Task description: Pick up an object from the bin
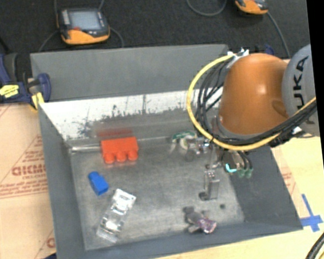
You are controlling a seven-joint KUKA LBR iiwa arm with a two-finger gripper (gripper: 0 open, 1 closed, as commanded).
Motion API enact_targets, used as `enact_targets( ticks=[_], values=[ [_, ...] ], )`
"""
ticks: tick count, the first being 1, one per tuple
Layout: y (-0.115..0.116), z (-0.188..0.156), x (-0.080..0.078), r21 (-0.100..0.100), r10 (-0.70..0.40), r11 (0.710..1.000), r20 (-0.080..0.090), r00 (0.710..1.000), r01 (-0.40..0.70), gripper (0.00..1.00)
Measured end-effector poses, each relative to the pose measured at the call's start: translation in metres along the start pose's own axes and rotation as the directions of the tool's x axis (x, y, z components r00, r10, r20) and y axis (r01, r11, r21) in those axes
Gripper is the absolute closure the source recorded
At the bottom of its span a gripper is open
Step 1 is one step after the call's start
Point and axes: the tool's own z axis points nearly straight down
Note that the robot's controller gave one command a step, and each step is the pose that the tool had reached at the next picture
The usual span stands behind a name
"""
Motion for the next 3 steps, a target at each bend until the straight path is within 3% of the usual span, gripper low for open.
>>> enact_targets(
  ticks=[1,2,3],
  values=[
    [0.004,0.159,0.015,0.0,-0.206,0.979,0.001,0.979,0.206,0.0],
    [-0.059,0.155,0.026,0.005,-0.23,0.973,0.011,0.973,0.23,0.0],
    [-0.086,0.153,0.029,0.004,-0.24,0.971,0.016,0.971,0.24,0.0]
  ],
)
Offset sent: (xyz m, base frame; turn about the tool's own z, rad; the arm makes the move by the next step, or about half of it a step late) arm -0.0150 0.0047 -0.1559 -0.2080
